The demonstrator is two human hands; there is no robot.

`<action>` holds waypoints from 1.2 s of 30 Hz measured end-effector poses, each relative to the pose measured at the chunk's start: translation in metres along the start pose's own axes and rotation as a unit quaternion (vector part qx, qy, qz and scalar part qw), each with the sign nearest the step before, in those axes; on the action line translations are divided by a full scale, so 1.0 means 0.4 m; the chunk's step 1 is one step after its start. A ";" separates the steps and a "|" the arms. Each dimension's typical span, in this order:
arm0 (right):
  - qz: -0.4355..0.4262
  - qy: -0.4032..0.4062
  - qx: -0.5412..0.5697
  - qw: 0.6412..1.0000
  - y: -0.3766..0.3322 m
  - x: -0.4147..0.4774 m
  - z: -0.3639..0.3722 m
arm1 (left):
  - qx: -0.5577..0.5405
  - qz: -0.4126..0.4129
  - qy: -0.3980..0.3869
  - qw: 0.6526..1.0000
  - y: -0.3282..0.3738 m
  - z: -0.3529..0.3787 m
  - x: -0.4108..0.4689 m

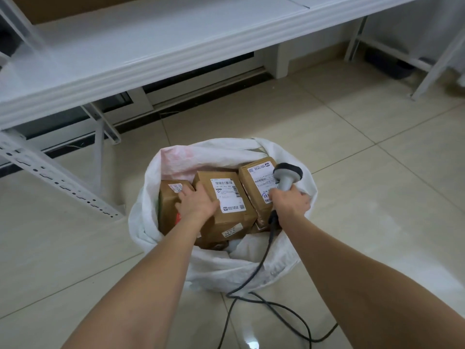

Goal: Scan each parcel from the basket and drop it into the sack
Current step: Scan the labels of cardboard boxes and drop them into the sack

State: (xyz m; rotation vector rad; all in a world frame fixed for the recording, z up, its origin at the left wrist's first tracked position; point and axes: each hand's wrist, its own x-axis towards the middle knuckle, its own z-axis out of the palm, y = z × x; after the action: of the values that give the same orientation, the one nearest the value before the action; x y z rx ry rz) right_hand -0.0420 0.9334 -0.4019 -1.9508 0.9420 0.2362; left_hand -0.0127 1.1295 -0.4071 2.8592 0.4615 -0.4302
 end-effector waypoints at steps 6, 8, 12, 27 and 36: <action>-0.117 -0.066 -0.135 0.982 -0.048 0.015 0.032 | -0.088 -0.008 -0.124 0.988 -0.043 0.033 0.073; -0.120 -0.068 -0.159 0.978 -0.035 0.015 0.031 | -0.164 -0.017 -0.139 0.976 -0.028 0.050 0.063; -0.113 -0.052 -0.160 0.979 0.005 0.022 -0.013 | -0.240 -0.012 -0.173 0.955 0.012 0.069 0.026; -0.106 -0.055 -0.182 0.976 -0.031 -0.022 -0.022 | 0.132 0.072 -0.062 0.987 0.023 -0.027 -0.003; -0.124 -0.056 -0.152 0.979 -0.043 0.021 -0.035 | 0.144 0.224 0.127 0.956 0.155 -0.089 0.050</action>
State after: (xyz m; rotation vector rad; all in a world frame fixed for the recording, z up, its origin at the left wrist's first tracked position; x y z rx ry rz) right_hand -0.0269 0.9224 -0.3869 -2.2864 0.6075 0.3583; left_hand 0.0351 1.0863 -0.3701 3.1823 -0.2388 -0.0471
